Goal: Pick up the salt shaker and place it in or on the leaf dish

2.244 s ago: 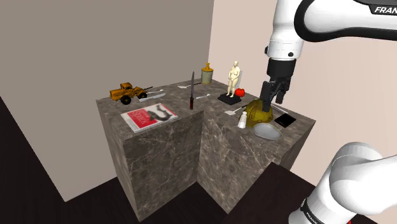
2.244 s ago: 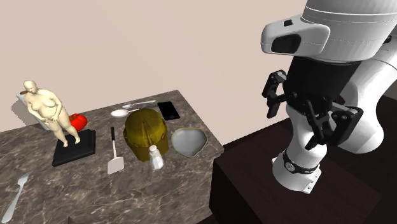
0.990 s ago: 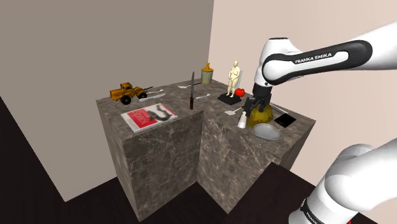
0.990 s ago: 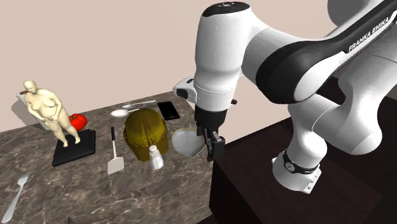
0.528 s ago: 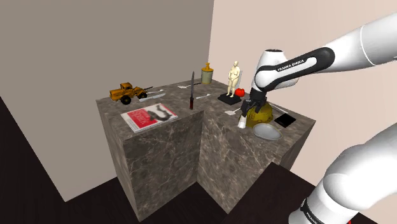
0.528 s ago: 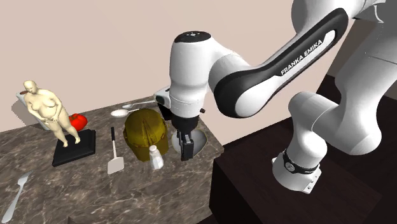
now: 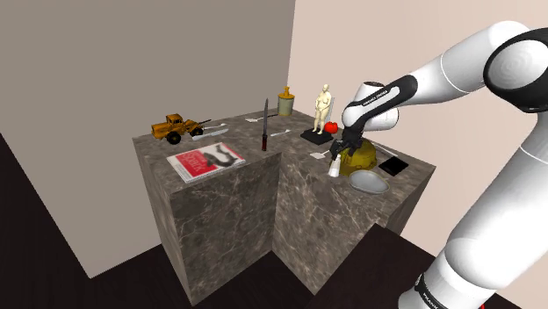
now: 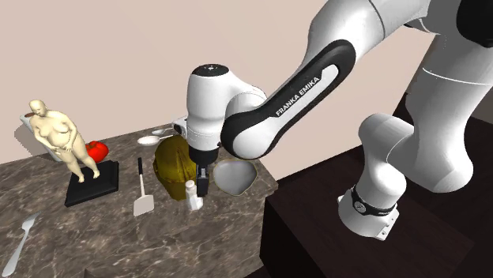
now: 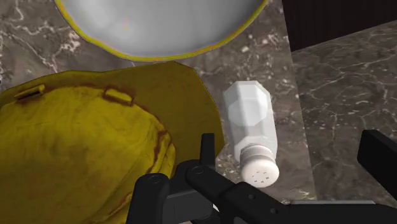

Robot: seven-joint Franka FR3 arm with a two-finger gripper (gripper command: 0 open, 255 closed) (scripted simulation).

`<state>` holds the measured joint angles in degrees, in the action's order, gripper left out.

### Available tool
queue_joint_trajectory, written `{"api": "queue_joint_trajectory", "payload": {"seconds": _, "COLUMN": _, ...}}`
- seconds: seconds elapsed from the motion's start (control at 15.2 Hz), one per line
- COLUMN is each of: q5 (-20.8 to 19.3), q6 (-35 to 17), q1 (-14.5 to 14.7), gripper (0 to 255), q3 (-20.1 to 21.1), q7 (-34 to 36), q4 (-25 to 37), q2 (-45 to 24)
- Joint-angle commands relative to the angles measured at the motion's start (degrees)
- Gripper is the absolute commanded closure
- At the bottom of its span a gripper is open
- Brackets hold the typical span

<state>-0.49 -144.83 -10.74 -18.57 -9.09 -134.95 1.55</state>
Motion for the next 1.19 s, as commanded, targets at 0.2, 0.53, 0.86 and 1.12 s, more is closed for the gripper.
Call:
{"api": "queue_joint_trajectory", "payload": {"seconds": 0.2, "q5": 4.08, "q6": -4.57, "q1": -0.45, "gripper": 0, "q3": -0.28, "q7": -2.89, "q4": 2.04, "q2": -6.03}}
{"api": "queue_joint_trajectory", "payload": {"seconds": 0.53, "q5": 6.52, "q6": -7.56, "q1": -0.81, "gripper": 0, "q3": 0.27, "q7": -4.62, "q4": 2.32, "q2": -9.52}}
{"api": "queue_joint_trajectory", "payload": {"seconds": 0.86, "q5": 6.52, "q6": -7.56, "q1": -0.82, "gripper": 0, "q3": 0.28, "q7": -4.62, "q4": 2.32, "q2": -9.52}}
{"api": "queue_joint_trajectory", "payload": {"seconds": 1.12, "q5": 6.51, "q6": -7.55, "q1": -0.81, "gripper": 255, "q3": 0.28, "q7": -4.61, "q4": 2.31, "q2": -9.51}}
